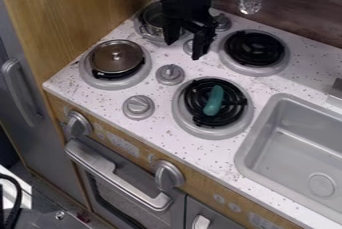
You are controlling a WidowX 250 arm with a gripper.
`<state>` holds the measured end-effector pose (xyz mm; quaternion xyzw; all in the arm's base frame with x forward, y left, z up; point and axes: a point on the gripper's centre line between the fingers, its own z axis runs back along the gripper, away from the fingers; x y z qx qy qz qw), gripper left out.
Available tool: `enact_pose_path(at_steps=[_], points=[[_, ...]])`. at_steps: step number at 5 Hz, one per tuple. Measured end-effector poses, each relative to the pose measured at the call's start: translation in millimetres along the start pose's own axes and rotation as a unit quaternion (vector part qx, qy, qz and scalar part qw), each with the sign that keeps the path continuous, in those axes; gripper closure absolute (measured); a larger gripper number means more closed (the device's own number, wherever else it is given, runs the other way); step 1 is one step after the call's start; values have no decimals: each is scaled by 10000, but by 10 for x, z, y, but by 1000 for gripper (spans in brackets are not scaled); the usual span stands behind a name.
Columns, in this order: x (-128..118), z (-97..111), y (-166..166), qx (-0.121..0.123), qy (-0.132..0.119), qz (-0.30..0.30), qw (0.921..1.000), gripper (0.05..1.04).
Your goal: Take the lid from the left burner and put it to cover the silver pot
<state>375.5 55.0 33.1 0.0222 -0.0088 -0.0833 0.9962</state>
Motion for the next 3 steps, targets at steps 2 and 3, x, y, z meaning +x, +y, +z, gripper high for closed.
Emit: enact_pose_path(at_steps=[2, 3], points=[[-114, -219, 138, -138, 224, 251, 9993, 87], [-180, -244, 645, -150, 69, 859, 9962, 87]])
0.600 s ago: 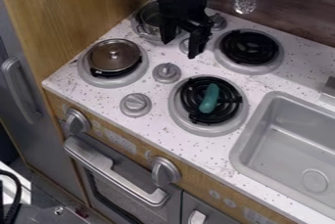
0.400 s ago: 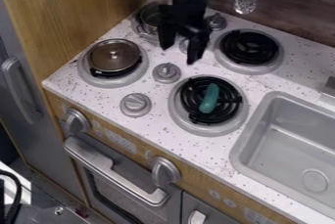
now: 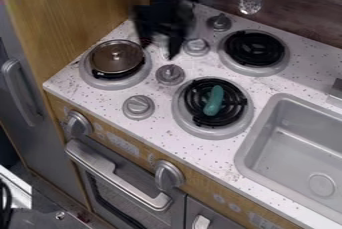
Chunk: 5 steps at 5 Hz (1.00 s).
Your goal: Take the lid from the left burner and put it to cover the silver pot
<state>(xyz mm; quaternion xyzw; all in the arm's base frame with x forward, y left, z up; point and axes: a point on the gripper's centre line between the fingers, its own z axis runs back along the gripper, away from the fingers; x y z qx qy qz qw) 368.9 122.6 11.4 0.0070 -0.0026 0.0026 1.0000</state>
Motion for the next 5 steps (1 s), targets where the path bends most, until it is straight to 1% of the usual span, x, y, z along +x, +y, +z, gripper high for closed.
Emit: enact_pose_path(at_steps=[1, 2, 3, 4, 5], points=[[-36, -29, 409, 102, -14, 426, 9990, 87], [-151, -108, 750, 201, 18, 809, 9965, 87], [-219, -290, 928, 106, -23, 1118, 9937, 87], [-153, -397, 938, 63, -118, 1160, 9932, 87], [-86, -507, 928, -31, -184, 1270, 9917, 87]])
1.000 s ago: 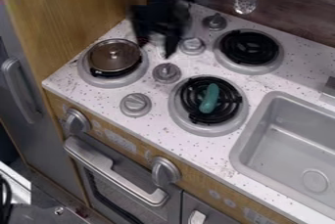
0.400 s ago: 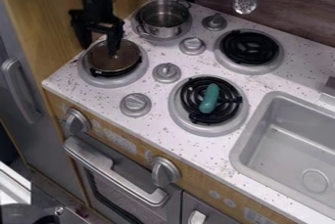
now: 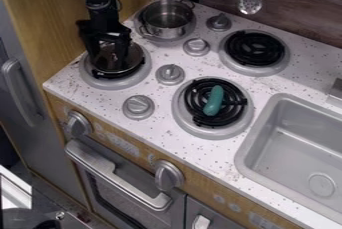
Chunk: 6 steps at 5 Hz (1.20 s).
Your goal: Take the lid from the left burner and put it to cover the silver pot
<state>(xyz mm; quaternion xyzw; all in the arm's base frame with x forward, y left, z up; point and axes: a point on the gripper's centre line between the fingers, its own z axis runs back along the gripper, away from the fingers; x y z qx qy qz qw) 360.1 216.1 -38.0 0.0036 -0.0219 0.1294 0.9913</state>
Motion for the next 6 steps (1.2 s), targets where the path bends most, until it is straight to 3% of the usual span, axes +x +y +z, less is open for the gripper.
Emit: enact_pose_path(at_steps=[1, 2, 4, 5, 6], points=[[112, 34, -25, 42, -179, -20, 9998, 87], [152, -17, -15, 69, -147, 14, 9999, 144], [144, -39, -67, 206, -63, -179, 9996, 715], [108, -26, -98, 323, -49, -342, 9989, 812], [122, 125, -197, 205, -260, -388, 9987, 812]])
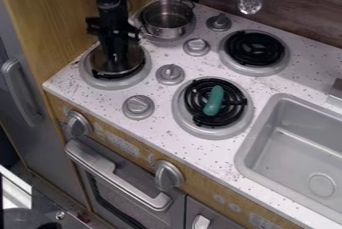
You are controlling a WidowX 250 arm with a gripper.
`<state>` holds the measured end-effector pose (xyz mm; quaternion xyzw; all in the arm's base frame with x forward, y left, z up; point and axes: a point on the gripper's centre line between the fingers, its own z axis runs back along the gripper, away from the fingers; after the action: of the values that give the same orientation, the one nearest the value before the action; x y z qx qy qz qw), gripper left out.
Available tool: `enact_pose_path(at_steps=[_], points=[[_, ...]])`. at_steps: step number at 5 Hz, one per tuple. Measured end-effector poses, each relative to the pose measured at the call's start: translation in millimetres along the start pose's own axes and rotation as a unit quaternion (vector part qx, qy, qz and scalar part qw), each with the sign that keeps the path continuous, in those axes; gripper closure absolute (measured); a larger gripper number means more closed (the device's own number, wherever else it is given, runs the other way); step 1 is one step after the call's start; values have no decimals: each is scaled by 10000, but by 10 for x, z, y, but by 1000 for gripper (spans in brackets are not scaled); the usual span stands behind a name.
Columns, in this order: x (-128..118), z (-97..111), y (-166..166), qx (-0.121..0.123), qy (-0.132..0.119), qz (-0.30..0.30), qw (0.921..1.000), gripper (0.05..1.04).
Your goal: Take the lid from the left burner and put it to cover the silver pot
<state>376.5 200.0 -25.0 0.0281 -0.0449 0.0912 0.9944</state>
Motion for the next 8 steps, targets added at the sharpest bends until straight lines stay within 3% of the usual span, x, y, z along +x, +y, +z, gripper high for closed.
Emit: enact_pose_path(at_steps=[1, 2, 3, 4, 6, 7, 8], points=[[140, 358, -104, -111, -1001, -259, 9946, 812], [249, 454, -147, -204, -1389, -334, 9895, 812], [489, 544, -224, -177, -2133, -754, 9739, 812], [751, 511, -356, -171, -2328, -1036, 9668, 812], [1165, 375, -545, -50, -2312, -1581, 9600, 812], [1254, 293, -524, -4, -2262, -1553, 9616, 812], [1234, 167, -480, 67, -2054, -1526, 9667, 812]])
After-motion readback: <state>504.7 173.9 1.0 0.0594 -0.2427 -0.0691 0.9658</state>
